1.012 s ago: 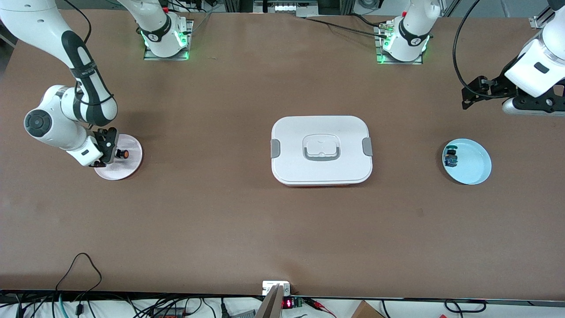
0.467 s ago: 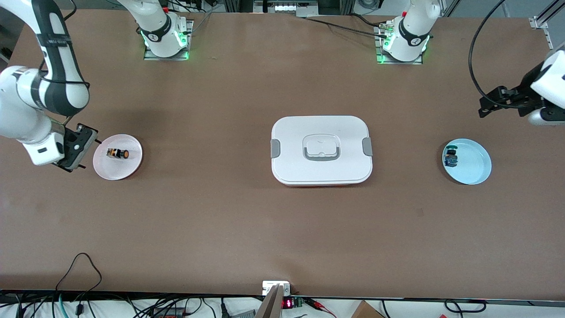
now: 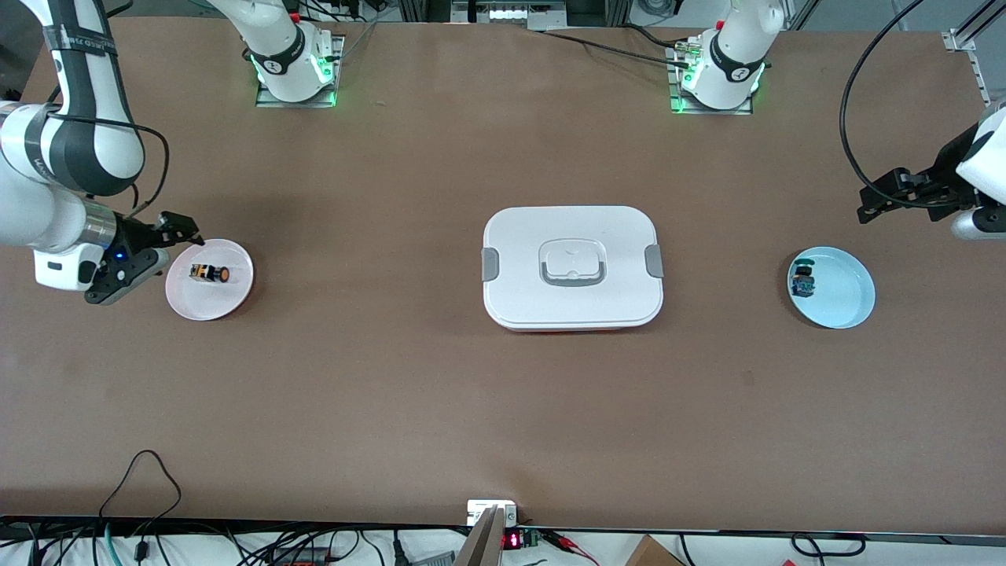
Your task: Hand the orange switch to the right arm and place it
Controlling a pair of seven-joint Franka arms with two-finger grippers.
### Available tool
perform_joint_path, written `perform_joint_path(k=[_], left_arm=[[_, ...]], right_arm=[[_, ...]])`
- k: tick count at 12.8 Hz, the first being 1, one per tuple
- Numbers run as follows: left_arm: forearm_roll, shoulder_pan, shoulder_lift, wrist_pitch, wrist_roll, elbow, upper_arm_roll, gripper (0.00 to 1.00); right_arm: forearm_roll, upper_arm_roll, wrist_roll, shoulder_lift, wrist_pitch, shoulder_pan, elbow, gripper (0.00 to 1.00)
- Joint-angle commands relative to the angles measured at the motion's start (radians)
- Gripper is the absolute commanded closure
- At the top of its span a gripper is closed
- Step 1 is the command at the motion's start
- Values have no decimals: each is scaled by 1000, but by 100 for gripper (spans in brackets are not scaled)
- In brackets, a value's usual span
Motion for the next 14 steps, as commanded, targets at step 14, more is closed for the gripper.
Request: perform_joint_path(k=[14], left_arm=[[-18,-7,14,-16,2,38,-26,0]], right_arm=[[-54,-38,496,-8,-465,90,434,0]])
